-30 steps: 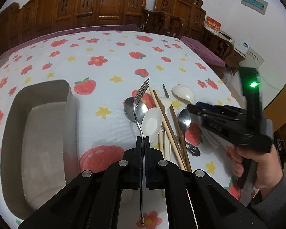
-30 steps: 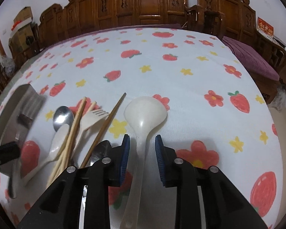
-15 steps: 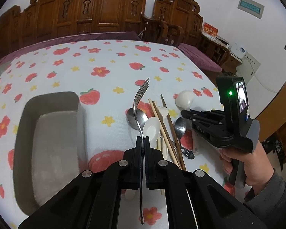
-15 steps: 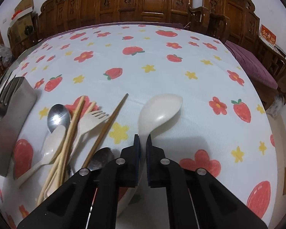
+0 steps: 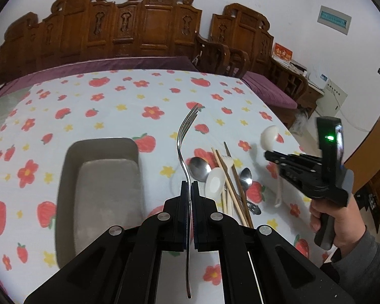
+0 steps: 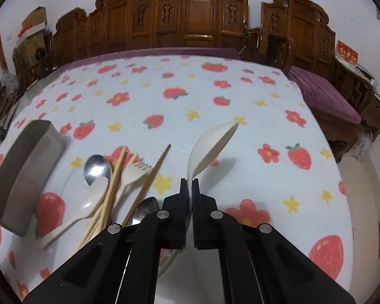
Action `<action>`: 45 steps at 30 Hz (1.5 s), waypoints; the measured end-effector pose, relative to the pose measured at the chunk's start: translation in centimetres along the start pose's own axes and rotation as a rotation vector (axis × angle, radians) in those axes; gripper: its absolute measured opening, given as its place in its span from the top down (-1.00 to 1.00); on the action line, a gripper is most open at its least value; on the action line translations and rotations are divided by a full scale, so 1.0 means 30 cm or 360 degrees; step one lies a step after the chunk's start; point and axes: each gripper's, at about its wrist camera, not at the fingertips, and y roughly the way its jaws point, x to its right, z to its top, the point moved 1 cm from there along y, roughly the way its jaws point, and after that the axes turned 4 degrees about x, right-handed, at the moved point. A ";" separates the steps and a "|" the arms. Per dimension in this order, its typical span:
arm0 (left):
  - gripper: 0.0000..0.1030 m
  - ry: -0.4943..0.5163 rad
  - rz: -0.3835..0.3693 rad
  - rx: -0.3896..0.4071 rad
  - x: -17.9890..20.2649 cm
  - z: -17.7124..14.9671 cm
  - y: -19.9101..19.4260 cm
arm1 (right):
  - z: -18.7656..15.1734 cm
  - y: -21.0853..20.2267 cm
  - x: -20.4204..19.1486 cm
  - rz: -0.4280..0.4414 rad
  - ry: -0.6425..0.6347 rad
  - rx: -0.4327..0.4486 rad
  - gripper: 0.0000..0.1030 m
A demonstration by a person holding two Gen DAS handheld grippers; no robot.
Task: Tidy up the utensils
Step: 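Lower the fork into the metal tray and open the left tool while the right tool carries the spoon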
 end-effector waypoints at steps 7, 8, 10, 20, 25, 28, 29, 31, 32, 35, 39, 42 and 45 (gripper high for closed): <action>0.97 -0.0038 0.0042 0.0019 -0.087 0.012 -0.032 | 0.022 -0.128 -0.042 0.0091 -0.0017 0.0138 0.92; 0.97 -0.0041 0.0051 0.0019 -0.101 0.011 -0.035 | 0.025 -0.138 -0.052 0.0099 -0.0024 0.0147 0.92; 0.97 -0.0049 0.0070 0.0017 -0.132 0.011 -0.038 | 0.030 -0.156 -0.084 0.0127 -0.0052 0.0166 0.92; 0.97 -0.0069 0.0184 -0.0059 -0.289 -0.022 0.031 | 0.037 -0.180 -0.229 0.0210 -0.0180 0.0193 0.92; 0.97 -0.0057 0.0251 -0.0139 -0.342 -0.065 0.082 | 0.033 -0.170 -0.289 0.0235 -0.0235 0.0181 0.92; 0.96 -0.0038 0.0282 -0.0185 -0.353 -0.088 0.106 | 0.025 -0.167 -0.327 0.0254 -0.0263 0.0173 0.92; 0.96 -0.0032 0.0289 -0.0202 -0.355 -0.094 0.115 | 0.022 -0.166 -0.339 0.0259 -0.0273 0.0171 0.92; 0.96 -0.0033 0.0293 -0.0232 -0.363 -0.104 0.133 | 0.017 -0.164 -0.364 0.0270 -0.0292 0.0167 0.92; 0.96 -0.0030 0.0300 -0.0241 -0.365 -0.109 0.138 | 0.016 -0.164 -0.373 0.0274 -0.0299 0.0165 0.92; 0.96 -0.0038 0.0299 -0.0259 -0.371 -0.113 0.148 | 0.009 -0.165 -0.404 0.0289 -0.0323 0.0159 0.92; 0.96 -0.0060 0.0284 -0.0273 -0.377 -0.113 0.151 | 0.002 -0.164 -0.436 0.0301 -0.0348 0.0150 0.92; 0.96 -0.0050 0.0284 -0.0252 -0.375 -0.109 0.139 | -0.002 -0.166 -0.453 0.0307 -0.0360 0.0150 0.92; 0.96 -0.0044 0.0284 -0.0231 -0.376 -0.101 0.120 | -0.001 -0.175 -0.471 0.0328 -0.0355 0.0155 0.92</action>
